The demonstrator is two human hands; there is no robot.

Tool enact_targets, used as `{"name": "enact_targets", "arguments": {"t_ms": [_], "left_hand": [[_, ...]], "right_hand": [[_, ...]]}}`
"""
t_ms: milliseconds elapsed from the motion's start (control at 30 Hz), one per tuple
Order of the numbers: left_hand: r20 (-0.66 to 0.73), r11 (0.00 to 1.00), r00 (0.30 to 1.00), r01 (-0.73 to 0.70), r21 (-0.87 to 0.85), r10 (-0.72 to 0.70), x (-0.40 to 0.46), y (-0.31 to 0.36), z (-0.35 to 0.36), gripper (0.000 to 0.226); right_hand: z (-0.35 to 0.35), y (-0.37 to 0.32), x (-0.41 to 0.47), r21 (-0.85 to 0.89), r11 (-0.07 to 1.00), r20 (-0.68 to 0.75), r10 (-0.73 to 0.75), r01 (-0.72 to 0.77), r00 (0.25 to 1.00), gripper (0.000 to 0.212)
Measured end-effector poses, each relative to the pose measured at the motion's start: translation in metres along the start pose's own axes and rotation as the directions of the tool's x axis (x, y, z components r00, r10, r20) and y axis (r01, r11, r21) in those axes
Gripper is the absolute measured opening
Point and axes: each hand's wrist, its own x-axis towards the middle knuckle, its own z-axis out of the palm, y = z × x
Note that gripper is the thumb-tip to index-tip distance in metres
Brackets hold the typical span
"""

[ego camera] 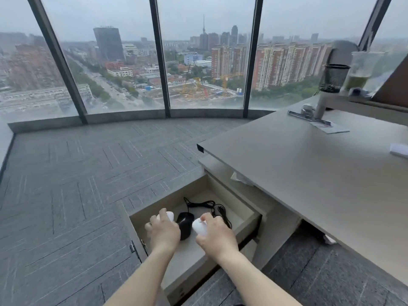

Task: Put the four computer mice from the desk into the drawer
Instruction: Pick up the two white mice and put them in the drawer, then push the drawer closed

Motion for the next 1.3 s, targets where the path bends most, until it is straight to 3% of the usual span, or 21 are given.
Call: {"name": "enact_targets", "arguments": {"t_ms": [133,300,433,533,633,767,900,967,1100,1200,1300], "left_hand": [[0.036,0.986,0.997,0.061,0.154,-0.068,0.019,-0.017,0.015,0.045],[0.165,0.959,0.968,0.145,0.245,-0.189,0.031,-0.022,0.037,0.041],[0.289,0.951,0.934,0.124,0.284,-0.208,0.033,-0.031,0.045,0.045],[0.296,0.956,0.938,0.096,0.277,-0.18,0.034,-0.032,0.043,0.042],[0.235,0.992,0.965,0.104,0.077,-0.119,0.03,-0.02,0.023,0.05],[-0.037,0.954,0.99,-0.141,-0.266,0.136,0.015,-0.015,-0.019,0.048],[-0.267,0.902,0.96,-0.191,-0.387,0.088,-0.004,-0.042,-0.053,0.032],[-0.255,0.88,0.966,-0.093,-0.466,-0.032,-0.012,-0.062,-0.06,0.032],[-0.107,0.829,0.975,0.106,-0.549,-0.195,-0.043,-0.093,-0.059,0.041],[0.042,0.792,0.979,0.186,-0.582,-0.199,-0.058,-0.099,-0.05,0.046],[0.141,0.729,0.979,0.202,-0.654,-0.145,-0.071,-0.109,-0.045,0.044]], "right_hand": [[0.028,-0.006,0.029,-0.194,0.98,0.111,0.063,-0.041,0.992,0.044],[0.052,-0.005,0.05,-0.31,0.948,0.224,0.152,-0.077,0.963,0.043],[0.063,-0.003,0.055,-0.41,0.906,0.262,0.229,-0.107,0.938,0.053],[0.062,-0.003,0.054,-0.379,0.918,0.25,0.225,-0.118,0.942,0.052],[0.052,-0.001,0.047,-0.225,0.972,0.171,0.101,-0.061,0.98,0.041],[0.035,0.005,0.015,0.031,0.993,-0.039,-0.111,0.112,0.993,0.033],[0.034,0.006,-0.032,0.112,0.96,-0.198,-0.231,0.256,0.953,0.014],[0.041,0.004,-0.054,0.147,0.948,-0.188,-0.254,0.283,0.949,0.017],[0.066,-0.003,-0.094,0.188,0.952,-0.03,-0.242,0.243,0.97,0.044],[0.081,-0.008,-0.108,0.182,0.961,0.036,-0.217,0.207,0.976,0.057],[0.096,-0.016,-0.12,0.145,0.972,0.042,-0.191,0.184,0.981,0.049]]}}
